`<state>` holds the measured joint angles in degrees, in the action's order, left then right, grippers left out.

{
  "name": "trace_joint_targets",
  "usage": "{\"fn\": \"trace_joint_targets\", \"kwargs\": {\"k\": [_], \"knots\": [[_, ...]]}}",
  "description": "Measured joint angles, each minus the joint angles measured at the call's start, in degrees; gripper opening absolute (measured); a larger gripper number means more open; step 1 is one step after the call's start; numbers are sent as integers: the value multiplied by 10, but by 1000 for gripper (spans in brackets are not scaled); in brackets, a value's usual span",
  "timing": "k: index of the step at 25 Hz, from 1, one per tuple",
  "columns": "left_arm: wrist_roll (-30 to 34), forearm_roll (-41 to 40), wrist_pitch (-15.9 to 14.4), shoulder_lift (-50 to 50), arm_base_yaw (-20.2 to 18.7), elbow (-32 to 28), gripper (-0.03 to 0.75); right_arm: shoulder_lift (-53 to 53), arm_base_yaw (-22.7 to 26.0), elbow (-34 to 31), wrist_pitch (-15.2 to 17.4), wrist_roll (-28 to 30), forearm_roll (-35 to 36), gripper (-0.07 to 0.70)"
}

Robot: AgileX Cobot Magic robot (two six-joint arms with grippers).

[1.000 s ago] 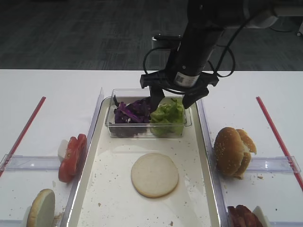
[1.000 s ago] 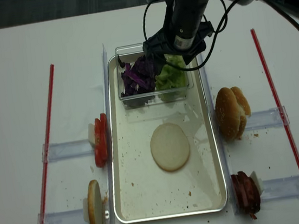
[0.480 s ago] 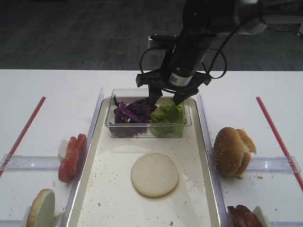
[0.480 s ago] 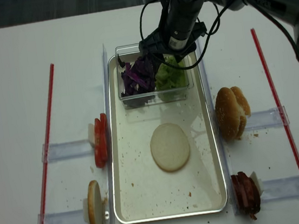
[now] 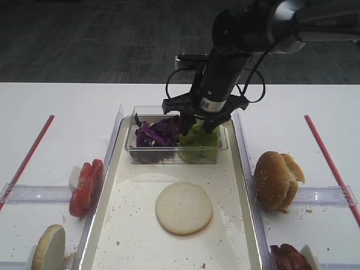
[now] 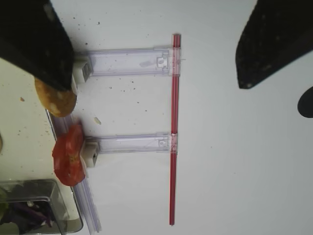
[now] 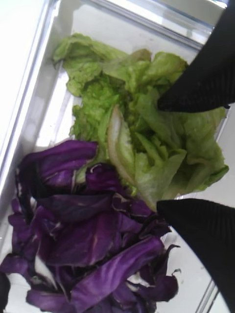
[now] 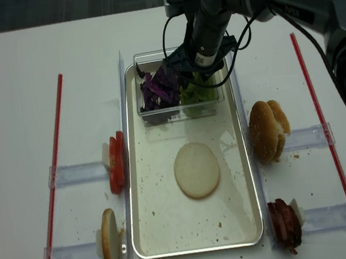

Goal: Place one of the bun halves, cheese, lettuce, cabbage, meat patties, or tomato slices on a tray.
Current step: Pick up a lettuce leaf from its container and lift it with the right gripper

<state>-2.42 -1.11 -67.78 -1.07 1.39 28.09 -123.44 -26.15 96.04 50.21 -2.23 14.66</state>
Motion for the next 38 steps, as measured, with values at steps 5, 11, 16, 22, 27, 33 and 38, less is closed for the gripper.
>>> {"fn": "trace_joint_targets", "kwargs": {"k": [5, 11, 16, 22, 27, 33, 38], "knots": [[0, 0, 0, 0, 0, 0, 618, 0, 0, 0, -1, 0, -10, 364], [0, 0, 0, 0, 0, 0, 618, -8, 0, 1, 0, 0, -14, 340], [0, 0, 0, 0, 0, 0, 618, -16, 0, 1, 0, 0, -15, 310], [0, 0, 0, 0, 0, 0, 618, -16, 0, 1, 0, 0, -16, 284], [0, 0, 0, 0, 0, 0, 618, -16, 0, 1, 0, 0, -16, 234], [0, 0, 0, 0, 0, 0, 618, -16, 0, 1, 0, 1, -16, 55], [0, 0, 0, 0, 0, 0, 618, -16, 0, 1, 3, 1, -12, 45]]}}
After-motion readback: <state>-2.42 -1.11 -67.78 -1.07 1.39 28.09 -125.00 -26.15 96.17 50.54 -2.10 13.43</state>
